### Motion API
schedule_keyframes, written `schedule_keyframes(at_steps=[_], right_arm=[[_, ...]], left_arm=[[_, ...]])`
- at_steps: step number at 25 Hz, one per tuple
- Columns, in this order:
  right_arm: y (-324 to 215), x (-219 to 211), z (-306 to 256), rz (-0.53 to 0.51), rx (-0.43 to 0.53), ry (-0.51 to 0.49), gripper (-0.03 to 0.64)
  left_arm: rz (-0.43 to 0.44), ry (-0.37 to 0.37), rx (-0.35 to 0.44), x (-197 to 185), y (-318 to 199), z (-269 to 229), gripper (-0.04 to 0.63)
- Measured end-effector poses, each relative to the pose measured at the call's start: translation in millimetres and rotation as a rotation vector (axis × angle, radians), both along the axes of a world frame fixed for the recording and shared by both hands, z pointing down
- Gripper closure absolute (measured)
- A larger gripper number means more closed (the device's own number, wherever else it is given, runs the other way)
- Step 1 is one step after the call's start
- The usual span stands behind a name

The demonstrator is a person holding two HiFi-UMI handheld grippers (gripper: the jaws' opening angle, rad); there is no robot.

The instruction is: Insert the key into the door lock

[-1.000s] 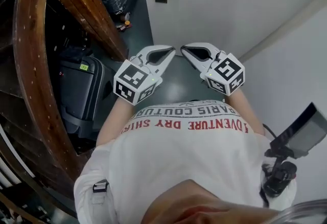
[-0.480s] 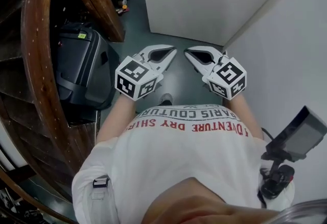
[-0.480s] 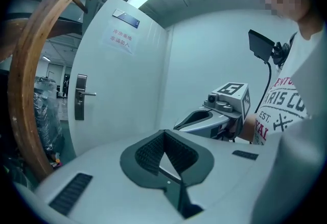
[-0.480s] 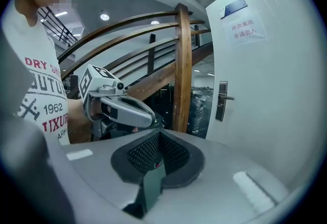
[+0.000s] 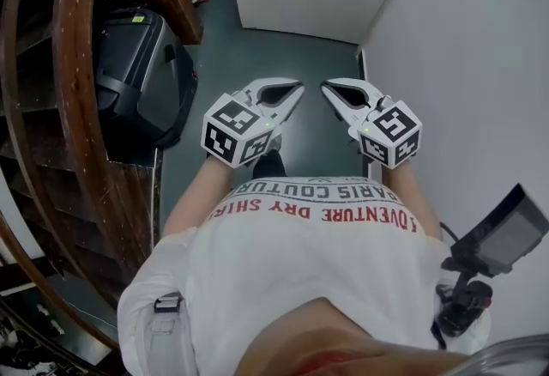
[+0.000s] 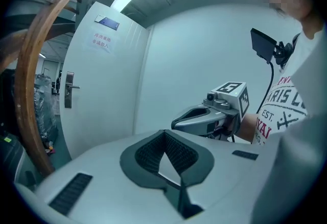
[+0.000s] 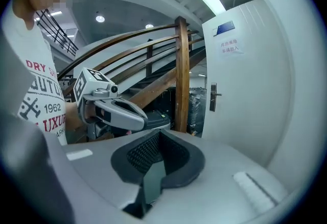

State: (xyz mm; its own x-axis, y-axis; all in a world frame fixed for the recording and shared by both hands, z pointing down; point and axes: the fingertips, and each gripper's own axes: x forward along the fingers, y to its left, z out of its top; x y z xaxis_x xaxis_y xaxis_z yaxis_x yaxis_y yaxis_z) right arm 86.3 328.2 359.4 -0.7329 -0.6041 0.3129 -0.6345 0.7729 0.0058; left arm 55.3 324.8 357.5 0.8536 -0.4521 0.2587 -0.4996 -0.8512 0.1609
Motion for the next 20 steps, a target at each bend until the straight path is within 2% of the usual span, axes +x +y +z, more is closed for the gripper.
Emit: schedule_keyframes(at_steps=[4, 7, 13, 20], right_arm=[[44, 10, -13, 0.009, 0.03, -0.07, 0.615], [64, 5, -19, -0.004, 0.049, -0.063, 0.615], [80, -14, -33, -0.039, 0.065, -0.038, 0.615], [93, -17, -29, -0.053, 0.069, -0.028, 0.615]], left_arm=[[-0.006, -0.014, 0.026, 8, 49, -9, 0.594], [-0.019, -0.018, 0.037, 5, 69, -14, 0.594], [-0.043, -0.019, 0.038, -9, 86, -26, 0.594], [-0.061, -0.009, 0.035, -12, 96, -24, 0.594]])
